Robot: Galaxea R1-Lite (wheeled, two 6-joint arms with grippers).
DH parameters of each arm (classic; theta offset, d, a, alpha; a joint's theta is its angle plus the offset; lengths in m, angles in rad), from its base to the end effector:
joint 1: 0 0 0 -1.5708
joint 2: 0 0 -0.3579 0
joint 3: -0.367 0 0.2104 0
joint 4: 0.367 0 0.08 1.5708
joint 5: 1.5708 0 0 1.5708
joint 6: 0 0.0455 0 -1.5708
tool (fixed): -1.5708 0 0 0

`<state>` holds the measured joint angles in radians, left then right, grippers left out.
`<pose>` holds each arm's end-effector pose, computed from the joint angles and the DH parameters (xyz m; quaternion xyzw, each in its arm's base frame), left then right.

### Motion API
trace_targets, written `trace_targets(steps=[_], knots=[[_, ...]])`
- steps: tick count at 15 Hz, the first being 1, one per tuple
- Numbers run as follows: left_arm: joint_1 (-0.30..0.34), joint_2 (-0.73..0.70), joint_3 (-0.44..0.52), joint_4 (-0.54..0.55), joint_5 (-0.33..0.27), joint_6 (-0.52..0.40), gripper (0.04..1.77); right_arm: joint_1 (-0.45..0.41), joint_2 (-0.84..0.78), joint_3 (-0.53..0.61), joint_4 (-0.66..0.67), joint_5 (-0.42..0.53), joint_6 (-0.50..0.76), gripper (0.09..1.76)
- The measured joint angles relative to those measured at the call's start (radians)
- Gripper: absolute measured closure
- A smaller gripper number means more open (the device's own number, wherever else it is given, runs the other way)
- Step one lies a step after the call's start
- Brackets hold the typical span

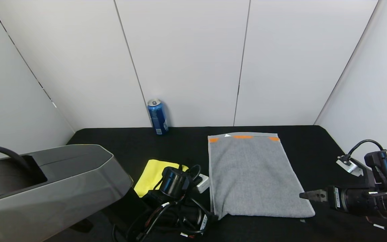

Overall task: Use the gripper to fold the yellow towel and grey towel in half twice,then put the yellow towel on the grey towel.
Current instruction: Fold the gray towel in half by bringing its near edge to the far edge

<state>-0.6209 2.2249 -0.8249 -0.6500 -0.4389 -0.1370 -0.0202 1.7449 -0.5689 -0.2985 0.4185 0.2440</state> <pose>0.3257 -0.2567 0.0207 -0.0217 0.3961 -0.4443 0.8033 0.2852 0.0127 0.1067 0.1997 0.4333 0.1273 0.8695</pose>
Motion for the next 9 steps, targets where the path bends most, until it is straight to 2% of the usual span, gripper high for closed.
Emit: trace_targets(steps=[9], knots=[[0.052,-0.009,-0.006,-0.003,0.000,-0.003,1.71,0.026,0.031,0.001,-0.011,-0.004,0.000,0.14]])
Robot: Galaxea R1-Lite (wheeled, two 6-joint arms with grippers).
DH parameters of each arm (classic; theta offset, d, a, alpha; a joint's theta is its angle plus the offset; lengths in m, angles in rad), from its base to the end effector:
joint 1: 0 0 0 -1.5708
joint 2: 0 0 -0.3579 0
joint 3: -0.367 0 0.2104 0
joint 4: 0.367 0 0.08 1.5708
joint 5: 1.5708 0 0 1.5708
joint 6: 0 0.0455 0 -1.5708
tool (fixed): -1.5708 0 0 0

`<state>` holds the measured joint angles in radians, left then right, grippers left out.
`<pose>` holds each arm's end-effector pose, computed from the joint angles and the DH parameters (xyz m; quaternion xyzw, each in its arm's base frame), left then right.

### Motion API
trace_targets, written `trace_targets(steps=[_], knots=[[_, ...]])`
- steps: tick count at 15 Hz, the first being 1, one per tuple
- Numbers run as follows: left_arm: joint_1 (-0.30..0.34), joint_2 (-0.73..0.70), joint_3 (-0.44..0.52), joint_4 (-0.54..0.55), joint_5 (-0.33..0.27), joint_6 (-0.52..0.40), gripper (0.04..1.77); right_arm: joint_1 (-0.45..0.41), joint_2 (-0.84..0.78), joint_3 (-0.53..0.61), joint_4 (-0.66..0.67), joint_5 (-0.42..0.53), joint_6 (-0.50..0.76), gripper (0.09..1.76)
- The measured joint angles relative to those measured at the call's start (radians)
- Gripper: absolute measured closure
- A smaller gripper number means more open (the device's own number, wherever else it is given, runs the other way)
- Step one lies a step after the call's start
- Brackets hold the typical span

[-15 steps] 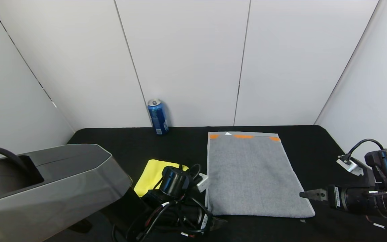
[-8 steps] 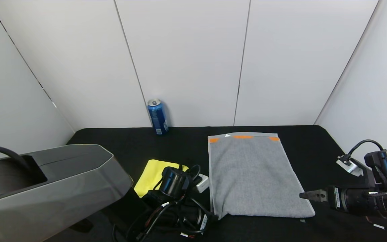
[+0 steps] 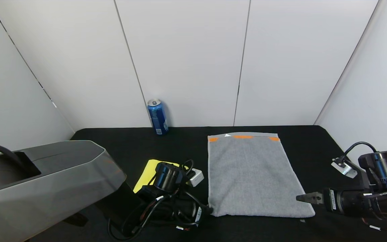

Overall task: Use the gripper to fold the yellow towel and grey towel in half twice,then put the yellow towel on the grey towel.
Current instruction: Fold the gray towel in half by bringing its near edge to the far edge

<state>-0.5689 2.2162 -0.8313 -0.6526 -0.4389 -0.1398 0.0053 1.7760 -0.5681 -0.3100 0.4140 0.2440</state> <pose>0.3400 -0.2403 0.0258 -0.0339 0.3879 -0.4248 0.8173 0.2889 0.0198 0.0985 0.1947 0.4446 0.1344 0.8639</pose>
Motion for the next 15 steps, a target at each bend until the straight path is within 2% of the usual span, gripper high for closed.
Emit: trace_targets(steps=[6,15], knots=[[0.003,0.000,0.001,0.000,0.000,0.000,1.71,-0.001,0.081,0.024,-0.103,0.000,-0.006,0.14],[0.003,0.000,0.001,-0.001,0.000,0.000,1.71,0.005,0.114,0.027,-0.107,-0.003,-0.008,0.14]])
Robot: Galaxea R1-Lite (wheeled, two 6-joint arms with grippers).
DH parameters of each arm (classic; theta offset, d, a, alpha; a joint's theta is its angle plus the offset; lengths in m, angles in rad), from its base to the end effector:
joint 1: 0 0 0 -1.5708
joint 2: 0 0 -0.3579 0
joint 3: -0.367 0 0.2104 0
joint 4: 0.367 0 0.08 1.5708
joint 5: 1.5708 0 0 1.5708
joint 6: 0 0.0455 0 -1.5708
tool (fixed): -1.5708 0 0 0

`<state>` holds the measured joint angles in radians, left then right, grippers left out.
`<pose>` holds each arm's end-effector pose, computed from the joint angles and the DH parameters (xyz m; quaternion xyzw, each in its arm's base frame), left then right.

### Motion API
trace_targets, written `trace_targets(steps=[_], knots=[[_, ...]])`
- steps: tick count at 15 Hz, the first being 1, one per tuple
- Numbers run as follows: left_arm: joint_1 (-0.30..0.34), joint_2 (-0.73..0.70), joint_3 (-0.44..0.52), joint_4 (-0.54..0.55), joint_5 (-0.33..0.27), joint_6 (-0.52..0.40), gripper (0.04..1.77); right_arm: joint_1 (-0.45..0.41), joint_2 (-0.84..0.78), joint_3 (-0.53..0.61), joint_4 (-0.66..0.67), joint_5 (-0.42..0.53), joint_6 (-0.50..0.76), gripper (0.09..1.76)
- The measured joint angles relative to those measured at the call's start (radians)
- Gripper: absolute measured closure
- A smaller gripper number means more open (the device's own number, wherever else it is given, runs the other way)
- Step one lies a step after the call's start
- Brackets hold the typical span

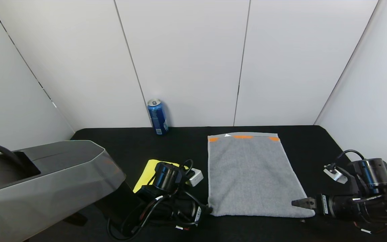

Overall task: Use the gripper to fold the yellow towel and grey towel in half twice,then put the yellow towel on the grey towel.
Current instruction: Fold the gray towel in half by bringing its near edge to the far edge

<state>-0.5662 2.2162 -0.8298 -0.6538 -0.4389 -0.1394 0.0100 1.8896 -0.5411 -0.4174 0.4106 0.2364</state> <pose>0.3404 -0.2393 0.0256 -0.0343 0.3879 -0.4237 0.8178 0.3016 0.0212 0.0673 0.1917 0.4589 0.1334 0.8573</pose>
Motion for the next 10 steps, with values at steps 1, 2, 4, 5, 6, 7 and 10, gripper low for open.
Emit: trace_targets(steps=[1,2,4,5,6,7,10], knots=[[0.000,0.000,0.000,0.000,0.000,0.000,1.71,0.001,0.002,-0.001,0.000,0.000,0.000,0.14],[0.000,0.000,0.001,0.000,0.000,0.000,1.71,0.003,0.005,-0.004,0.000,-0.002,0.000,0.14],[0.000,-0.002,0.001,0.000,0.000,0.000,1.71,0.007,0.014,-0.010,-0.005,-0.019,-0.001,0.14],[0.000,-0.002,0.001,0.000,0.000,0.000,1.71,0.011,0.021,-0.012,-0.018,-0.030,-0.002,0.14],[0.000,-0.001,0.002,0.000,0.000,0.000,1.71,0.017,0.029,-0.012,-0.037,-0.045,-0.002,0.14],[0.000,-0.001,0.002,0.000,0.000,0.001,1.71,0.024,0.038,-0.010,-0.054,-0.063,-0.002,0.14],[0.000,-0.001,0.002,0.000,0.000,0.001,1.71,0.041,0.059,-0.003,-0.080,-0.078,-0.002,0.14]])
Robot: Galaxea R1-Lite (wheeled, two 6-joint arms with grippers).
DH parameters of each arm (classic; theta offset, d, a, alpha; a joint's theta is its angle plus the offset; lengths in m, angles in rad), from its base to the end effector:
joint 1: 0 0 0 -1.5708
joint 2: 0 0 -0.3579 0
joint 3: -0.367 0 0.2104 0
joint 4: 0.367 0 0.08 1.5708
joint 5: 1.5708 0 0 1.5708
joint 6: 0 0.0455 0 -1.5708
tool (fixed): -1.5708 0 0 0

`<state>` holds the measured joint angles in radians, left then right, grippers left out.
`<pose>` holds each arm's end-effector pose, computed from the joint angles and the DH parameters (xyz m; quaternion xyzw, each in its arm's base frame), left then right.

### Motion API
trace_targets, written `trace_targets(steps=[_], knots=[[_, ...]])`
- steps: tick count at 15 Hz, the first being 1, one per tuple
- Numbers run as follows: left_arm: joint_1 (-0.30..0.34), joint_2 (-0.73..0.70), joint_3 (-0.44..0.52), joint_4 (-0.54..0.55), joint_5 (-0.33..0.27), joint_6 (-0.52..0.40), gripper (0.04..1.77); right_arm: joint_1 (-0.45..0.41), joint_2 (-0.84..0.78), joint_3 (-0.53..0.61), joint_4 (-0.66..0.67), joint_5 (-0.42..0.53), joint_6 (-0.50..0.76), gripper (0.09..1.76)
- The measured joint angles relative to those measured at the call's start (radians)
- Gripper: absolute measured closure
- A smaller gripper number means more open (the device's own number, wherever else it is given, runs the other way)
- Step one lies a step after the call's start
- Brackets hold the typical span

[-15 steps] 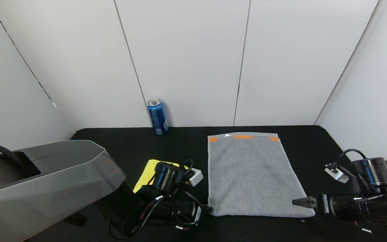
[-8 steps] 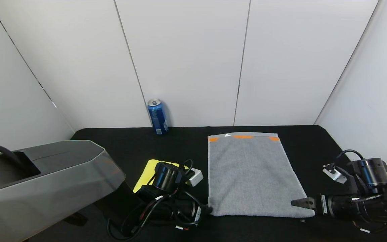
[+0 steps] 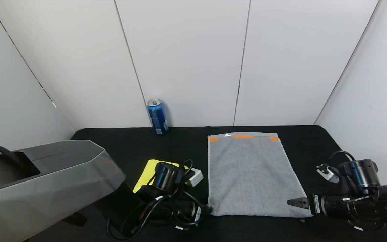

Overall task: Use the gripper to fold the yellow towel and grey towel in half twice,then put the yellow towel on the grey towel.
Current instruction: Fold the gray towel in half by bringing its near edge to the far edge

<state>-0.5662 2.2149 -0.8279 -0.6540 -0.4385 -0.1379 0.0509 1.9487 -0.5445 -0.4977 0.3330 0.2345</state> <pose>0.3400 -0.2390 0.0258 -0.0336 0.3877 -0.4238 0.8179 0.3137 0.0309 0.0547 0.1644 0.4506 0.1196 0.8693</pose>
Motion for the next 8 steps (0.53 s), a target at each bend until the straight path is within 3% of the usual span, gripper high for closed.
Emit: trace_targets(steps=[8], knots=[[0.001,0.001,0.000,0.000,0.000,0.000,1.71,0.008,0.002,0.006,0.001,0.010,0.004,0.14]])
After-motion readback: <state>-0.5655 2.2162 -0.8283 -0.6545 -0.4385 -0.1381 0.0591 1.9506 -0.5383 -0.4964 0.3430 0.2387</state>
